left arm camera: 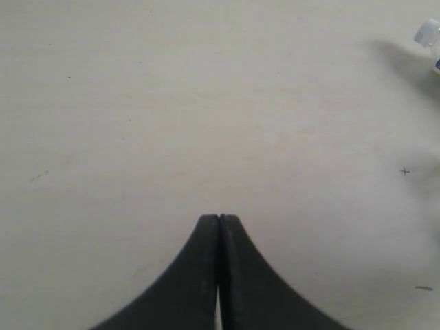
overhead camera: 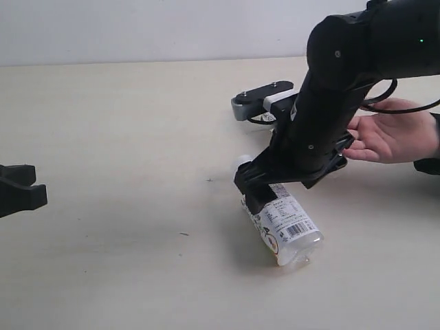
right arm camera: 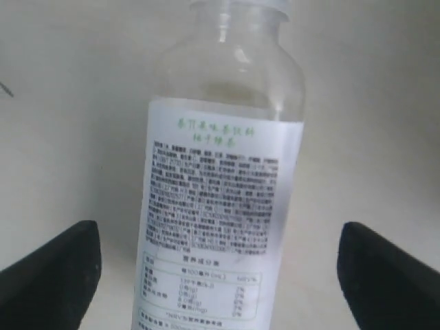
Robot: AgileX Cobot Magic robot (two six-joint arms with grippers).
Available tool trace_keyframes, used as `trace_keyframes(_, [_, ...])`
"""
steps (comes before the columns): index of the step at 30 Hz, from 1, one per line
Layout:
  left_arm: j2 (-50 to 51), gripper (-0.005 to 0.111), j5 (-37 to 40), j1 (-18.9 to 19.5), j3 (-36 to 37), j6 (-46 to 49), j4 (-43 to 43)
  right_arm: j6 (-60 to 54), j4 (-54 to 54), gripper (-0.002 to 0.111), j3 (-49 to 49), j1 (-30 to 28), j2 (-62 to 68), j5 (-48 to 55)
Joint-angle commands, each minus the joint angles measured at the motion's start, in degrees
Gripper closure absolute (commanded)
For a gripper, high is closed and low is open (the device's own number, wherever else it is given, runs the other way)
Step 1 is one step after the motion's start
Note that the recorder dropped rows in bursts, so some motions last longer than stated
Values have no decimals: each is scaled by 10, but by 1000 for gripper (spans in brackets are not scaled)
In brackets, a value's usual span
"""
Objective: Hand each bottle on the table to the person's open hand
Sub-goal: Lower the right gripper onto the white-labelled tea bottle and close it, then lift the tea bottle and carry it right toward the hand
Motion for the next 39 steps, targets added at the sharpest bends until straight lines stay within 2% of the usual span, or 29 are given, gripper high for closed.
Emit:
trace_keyframes(1, [-5, 107, -1, 2, 2, 2, -5, 7, -2, 20, -12, 5, 26, -3])
trace_keyframes(11, [-5, 107, -1, 2, 2, 2, -5, 7, -5, 21, -15, 5, 67, -20])
trace_keyframes(19, [-5, 107, -1, 2, 2, 2, -5, 7, -5, 31, -15, 5, 73, -24])
trace_keyframes(23, [-5, 107, -1, 2, 2, 2, -5, 7, -5, 45, -15, 5, 73, -24])
trace_keyframes(26, [-5, 107, -1, 2, 2, 2, -5, 7, 1, 61, -15, 5, 73, -24])
trace_keyframes(28, [-5, 107, -1, 2, 2, 2, -5, 7, 7, 75, -15, 5, 71, -19])
trace_keyframes(31, [-5, 107, -1, 2, 2, 2, -5, 7, 21, 103, -24, 5, 68, 8])
trace_keyframes(32, [-5, 107, -1, 2, 2, 2, -5, 7, 22, 108, -31, 5, 66, 24])
trace_keyframes(39, [-5, 107, -1, 2, 2, 2, -5, 7, 24, 108, -92, 5, 45, 110])
